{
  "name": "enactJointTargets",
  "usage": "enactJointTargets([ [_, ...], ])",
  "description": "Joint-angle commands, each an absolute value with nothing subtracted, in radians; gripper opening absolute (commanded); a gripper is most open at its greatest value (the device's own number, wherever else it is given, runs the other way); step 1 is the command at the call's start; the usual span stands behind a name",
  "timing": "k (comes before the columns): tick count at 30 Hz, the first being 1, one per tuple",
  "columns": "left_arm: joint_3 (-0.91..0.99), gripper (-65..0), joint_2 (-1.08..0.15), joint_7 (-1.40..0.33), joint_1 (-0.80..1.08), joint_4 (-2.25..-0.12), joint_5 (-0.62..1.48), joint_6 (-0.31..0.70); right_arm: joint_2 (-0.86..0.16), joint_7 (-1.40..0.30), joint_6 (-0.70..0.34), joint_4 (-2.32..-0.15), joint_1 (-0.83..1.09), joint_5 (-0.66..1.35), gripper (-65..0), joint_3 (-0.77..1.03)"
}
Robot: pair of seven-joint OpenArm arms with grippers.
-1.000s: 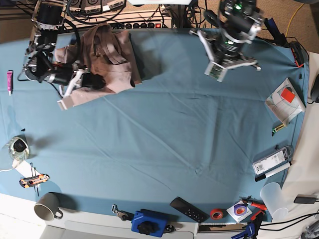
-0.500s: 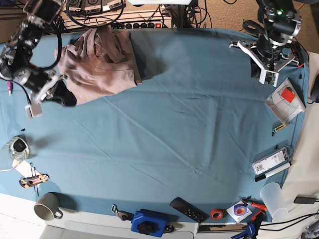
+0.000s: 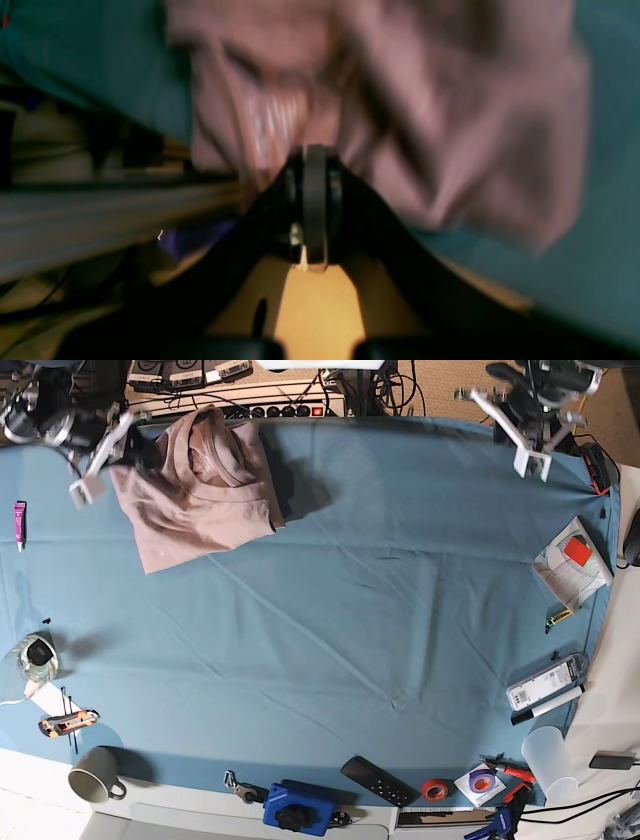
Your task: Fold the T-shirt properly
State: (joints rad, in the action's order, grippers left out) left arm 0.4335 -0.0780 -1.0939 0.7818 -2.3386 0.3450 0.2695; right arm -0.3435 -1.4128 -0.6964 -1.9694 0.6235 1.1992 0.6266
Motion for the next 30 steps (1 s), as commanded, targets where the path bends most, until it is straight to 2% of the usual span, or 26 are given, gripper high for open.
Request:
enactJointTargets([
  [1, 0.437, -65.0, -0.083, -1.084, 0.808, -2.356, 0.353, 0.270, -0.358, -1.396, -0.698, -1.983, 0.654, 1.212, -65.0, 0.635],
  [9, 0.437, -65.0, -0.083, -1.077, 0.966, -2.356, 0.353, 0.270, -0.357, -1.396, -0.698, -1.982, 0.849, 1.094, -65.0, 0.635],
  [15, 0.437, -65.0, -0.084, -1.022, 1.071, -2.327, 0.352, 0.270, -0.357, -1.396, -0.698, -1.908, 0.908, 0.998, -65.0, 0.627],
  [21, 0.437, -65.0, -0.083, -0.950, 1.075, -2.109, 0.353, 0.270, -0.358, -1.396, -0.698, -1.698, 0.905, 0.962, -65.0, 0.525],
  [24, 0.437, -65.0, -0.083, -0.933, 1.032, -1.987, 0.352, 0.273, -0.358, -1.396, -0.698, -1.597, 0.870, 0.854, -65.0, 0.451],
  [27, 0.437, -65.0, -0.083, -0.897, 0.964, -1.848, 0.348, 0.295, -0.358, -1.301, -0.698, -1.486, 0.805, 0.728, -65.0, 0.377],
  [30, 0.437, -65.0, -0.083, -0.783, 0.876, -1.676, 0.292, 0.368, -0.358, -1.179, -0.698, -1.348, 0.715, 0.621, -65.0, 0.303],
])
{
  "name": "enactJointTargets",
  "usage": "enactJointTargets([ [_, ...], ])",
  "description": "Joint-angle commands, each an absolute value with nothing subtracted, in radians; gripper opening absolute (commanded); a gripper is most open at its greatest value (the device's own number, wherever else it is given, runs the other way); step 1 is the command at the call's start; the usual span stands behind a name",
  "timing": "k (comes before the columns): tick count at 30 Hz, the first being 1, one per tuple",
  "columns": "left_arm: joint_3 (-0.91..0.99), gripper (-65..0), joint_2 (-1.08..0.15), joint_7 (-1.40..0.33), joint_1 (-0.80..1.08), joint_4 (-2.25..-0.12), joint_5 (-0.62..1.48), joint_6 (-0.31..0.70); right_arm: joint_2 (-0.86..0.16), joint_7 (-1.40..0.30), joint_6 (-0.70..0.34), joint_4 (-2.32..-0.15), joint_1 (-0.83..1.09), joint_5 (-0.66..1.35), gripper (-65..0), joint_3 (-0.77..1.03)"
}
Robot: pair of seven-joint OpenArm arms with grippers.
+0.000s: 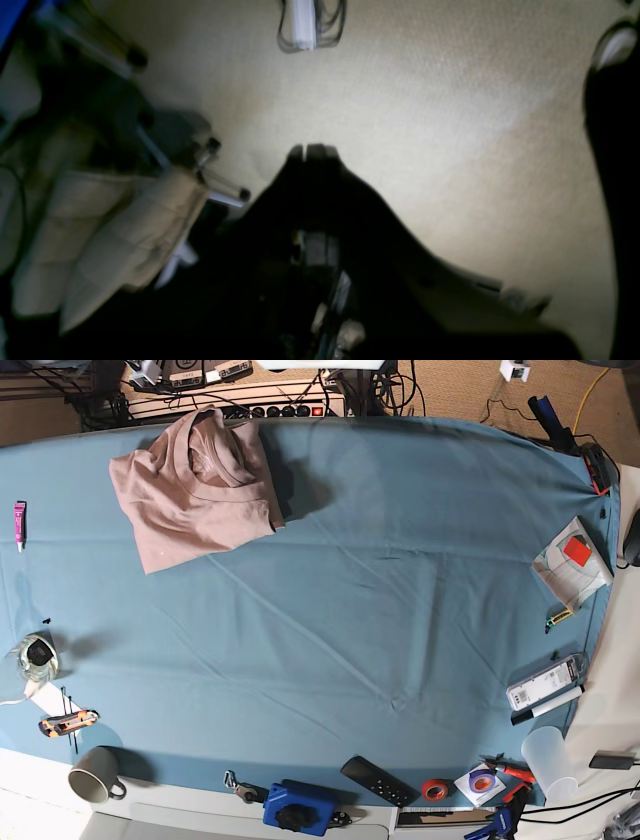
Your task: Fold the T-shirt properly
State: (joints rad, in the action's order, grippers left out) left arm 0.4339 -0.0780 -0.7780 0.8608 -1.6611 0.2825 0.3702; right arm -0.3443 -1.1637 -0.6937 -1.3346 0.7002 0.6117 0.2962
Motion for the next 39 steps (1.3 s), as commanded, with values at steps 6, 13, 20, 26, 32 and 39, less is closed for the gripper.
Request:
enactJointTargets([
  [6, 0.437, -65.0, -0.084, -0.589, 0.668, -1.291, 0.177, 0.431, -0.358, -0.959, -0.698, -1.029, 0.495, 0.448, -65.0, 0.174],
  [13, 0.437, -65.0, -0.084, -0.427, 0.457, -0.905, 0.099, 0.430, -0.357, -0.670, -0.698, -0.732, 0.287, 0.315, -65.0, 0.025],
  [20, 0.437, -65.0, -0.084, -0.234, 0.312, -0.638, -0.054, 0.302, -0.357, -0.234, -0.566, -0.548, 0.196, 0.190, -65.0, -0.114],
  [26, 0.437, -65.0, -0.083, -0.146, 0.280, -0.607, -0.105, 0.270, -0.339, -0.141, -0.402, -0.490, 0.180, 0.189, -65.0, -0.165],
  [32, 0.437, -65.0, -0.083, -0.148, 0.282, -0.612, -0.104, 0.270, -0.330, -0.137, -0.395, -0.491, 0.173, 0.190, -65.0, -0.165],
  [39, 0.437, -65.0, -0.081, -0.149, 0.282, -0.612, -0.104, 0.289, -0.327, -0.144, -0.395, -0.491, 0.167, 0.190, -65.0, -0.165],
])
